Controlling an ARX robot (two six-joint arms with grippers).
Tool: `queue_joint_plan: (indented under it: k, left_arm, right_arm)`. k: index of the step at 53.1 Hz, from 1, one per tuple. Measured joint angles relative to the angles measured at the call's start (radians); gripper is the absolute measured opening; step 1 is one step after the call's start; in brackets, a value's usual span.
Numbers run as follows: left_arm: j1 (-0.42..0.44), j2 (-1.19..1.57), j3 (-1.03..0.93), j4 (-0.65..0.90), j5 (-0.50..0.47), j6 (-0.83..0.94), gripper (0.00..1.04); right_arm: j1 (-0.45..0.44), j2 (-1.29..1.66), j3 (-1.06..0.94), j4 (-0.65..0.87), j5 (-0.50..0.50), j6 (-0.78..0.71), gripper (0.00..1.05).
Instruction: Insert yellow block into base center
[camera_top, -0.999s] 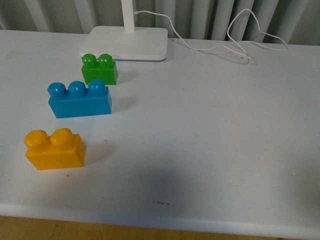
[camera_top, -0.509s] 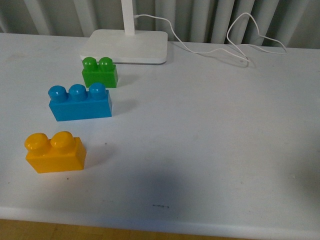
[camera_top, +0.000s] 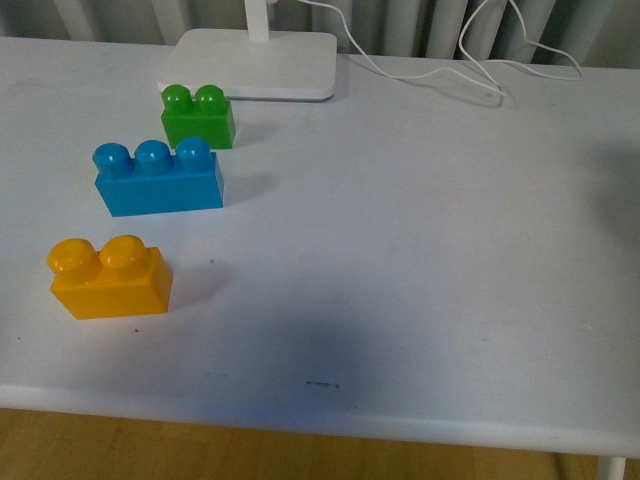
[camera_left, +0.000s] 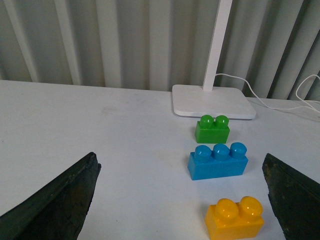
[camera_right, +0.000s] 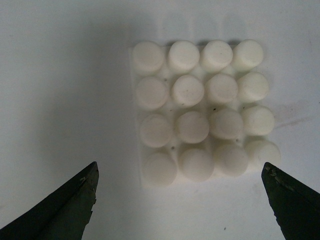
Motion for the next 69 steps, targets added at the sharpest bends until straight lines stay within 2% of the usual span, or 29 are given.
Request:
queue_joint_plan:
  k: [17, 33, 51, 69]
  left_arm:
    - [0.0, 0.0, 0.0, 0.0, 0.0, 0.0, 0.98]
    - [0.0, 0.0, 0.0, 0.0, 0.0, 0.0, 0.98]
    - [0.0, 0.0, 0.0, 0.0, 0.0, 0.0, 0.98]
    - [0.0, 0.0, 0.0, 0.0, 0.0, 0.0, 0.98]
  right_arm:
    - [-0.068, 0.225, 0.206, -0.027, 0.059, -0.071, 0.95]
    - [-0.132, 0.298, 0.266, -0.039, 0.093, -0.11, 0.95]
    - [-0.166, 0.34, 0.286, -0.105, -0.024, -0.042, 0.95]
    - [-0.112, 0.352, 0.246, -0.085, -0.114, 0.075, 0.95]
